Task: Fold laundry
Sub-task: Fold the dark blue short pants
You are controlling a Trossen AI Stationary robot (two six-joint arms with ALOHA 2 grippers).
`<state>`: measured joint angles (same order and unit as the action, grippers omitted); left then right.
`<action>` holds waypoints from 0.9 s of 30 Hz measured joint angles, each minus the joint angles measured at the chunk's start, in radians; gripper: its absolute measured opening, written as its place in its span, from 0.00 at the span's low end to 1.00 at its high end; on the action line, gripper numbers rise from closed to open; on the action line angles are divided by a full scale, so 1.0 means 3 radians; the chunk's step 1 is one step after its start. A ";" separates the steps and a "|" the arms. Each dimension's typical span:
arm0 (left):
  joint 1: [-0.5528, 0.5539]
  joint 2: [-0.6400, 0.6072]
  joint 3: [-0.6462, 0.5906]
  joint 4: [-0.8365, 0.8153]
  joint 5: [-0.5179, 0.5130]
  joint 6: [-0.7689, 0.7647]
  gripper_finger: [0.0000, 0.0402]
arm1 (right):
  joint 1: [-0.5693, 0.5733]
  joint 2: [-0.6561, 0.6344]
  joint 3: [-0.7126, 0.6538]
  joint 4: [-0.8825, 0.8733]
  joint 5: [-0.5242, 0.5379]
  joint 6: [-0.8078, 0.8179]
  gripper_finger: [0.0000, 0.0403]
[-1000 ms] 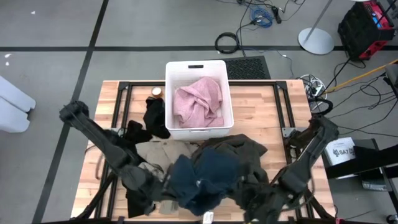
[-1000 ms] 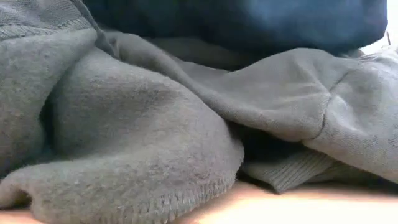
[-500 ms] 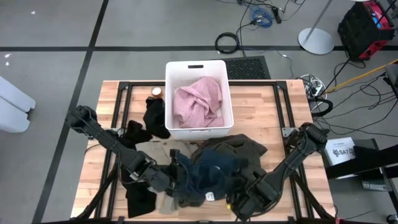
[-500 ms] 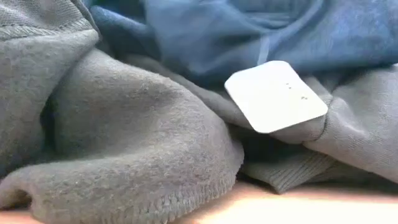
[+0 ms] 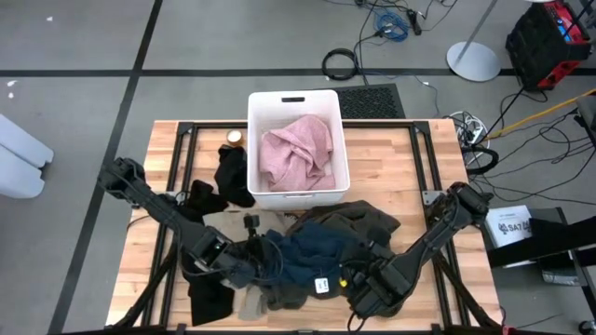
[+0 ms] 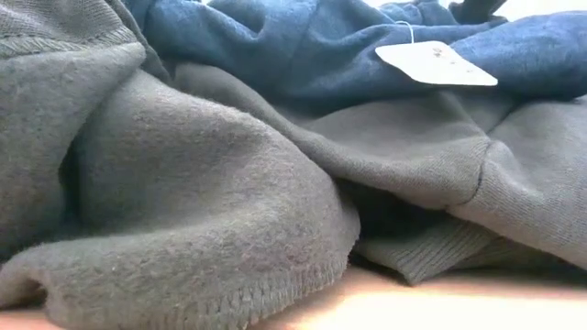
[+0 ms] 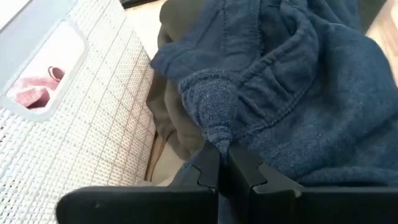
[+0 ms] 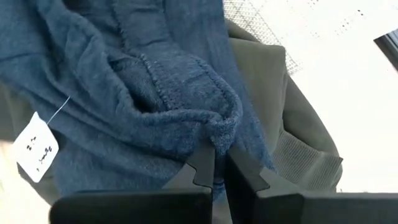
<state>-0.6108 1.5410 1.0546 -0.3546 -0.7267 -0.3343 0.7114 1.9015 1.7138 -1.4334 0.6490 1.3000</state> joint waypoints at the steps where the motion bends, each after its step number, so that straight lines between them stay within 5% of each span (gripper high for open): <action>1: 0.0007 0.0000 0.0000 0.0000 0.0002 -0.0002 0.03 | -0.0015 0.0000 0.0000 0.0000 0.0000 0.0018 0.04; 16: 0.0006 0.0000 0.0000 0.0005 0.0035 -0.0002 0.03 | -0.0037 0.0000 -0.0009 -0.0172 0.0017 0.0176 0.26; 27: 0.0007 0.0000 0.0000 0.0006 0.0037 0.0000 0.03 | -0.0032 0.0000 -0.0445 -0.0187 -0.0007 0.0369 0.48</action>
<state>-0.6086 1.5410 1.0546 -0.3527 -0.7155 -0.3344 0.7018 1.9015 1.5804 -1.4894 0.6469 1.4106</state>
